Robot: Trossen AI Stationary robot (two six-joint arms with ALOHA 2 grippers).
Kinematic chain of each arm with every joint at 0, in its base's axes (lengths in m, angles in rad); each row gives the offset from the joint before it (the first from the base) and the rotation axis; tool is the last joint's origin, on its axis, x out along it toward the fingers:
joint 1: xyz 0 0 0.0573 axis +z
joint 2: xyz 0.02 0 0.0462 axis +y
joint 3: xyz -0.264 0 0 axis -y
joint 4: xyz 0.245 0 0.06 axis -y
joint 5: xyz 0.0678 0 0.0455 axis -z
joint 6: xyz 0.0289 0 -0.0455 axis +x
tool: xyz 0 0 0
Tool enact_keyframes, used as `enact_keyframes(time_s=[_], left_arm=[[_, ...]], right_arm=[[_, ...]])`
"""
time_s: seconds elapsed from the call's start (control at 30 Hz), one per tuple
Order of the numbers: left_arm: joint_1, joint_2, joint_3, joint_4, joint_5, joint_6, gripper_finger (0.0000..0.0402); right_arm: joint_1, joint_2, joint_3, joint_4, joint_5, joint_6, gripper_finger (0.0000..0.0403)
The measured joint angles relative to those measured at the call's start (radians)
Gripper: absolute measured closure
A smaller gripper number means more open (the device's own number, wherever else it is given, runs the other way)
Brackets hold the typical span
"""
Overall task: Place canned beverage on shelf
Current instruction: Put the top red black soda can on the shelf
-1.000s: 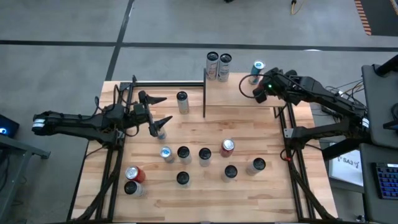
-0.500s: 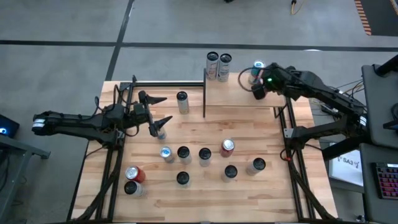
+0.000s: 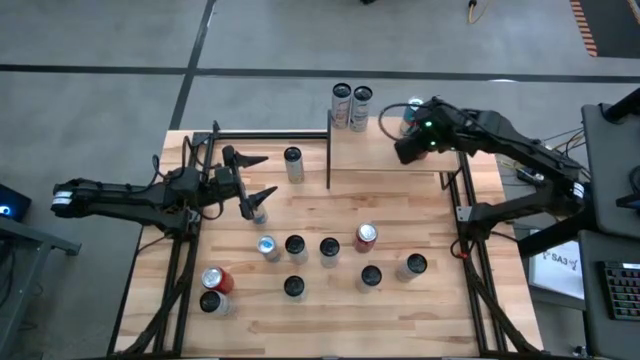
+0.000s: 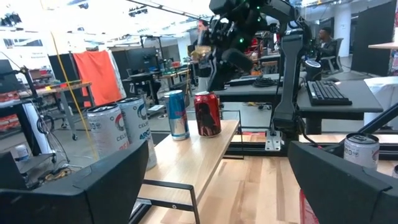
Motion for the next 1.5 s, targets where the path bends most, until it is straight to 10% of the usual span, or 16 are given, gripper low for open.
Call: enact_keyframes(time_s=[0.97,1.5], left_arm=[[0.0,0.0,0.0,0.003,0.0,0.02,0.0031],[0.0,0.0,0.057,-0.068,0.0,0.134,0.0031]], right_arm=[[-0.087,0.138,0.0,-0.156,0.263,0.015,0.039],[-0.103,0.108,0.115,-0.361,-0.105,0.115,0.039]])
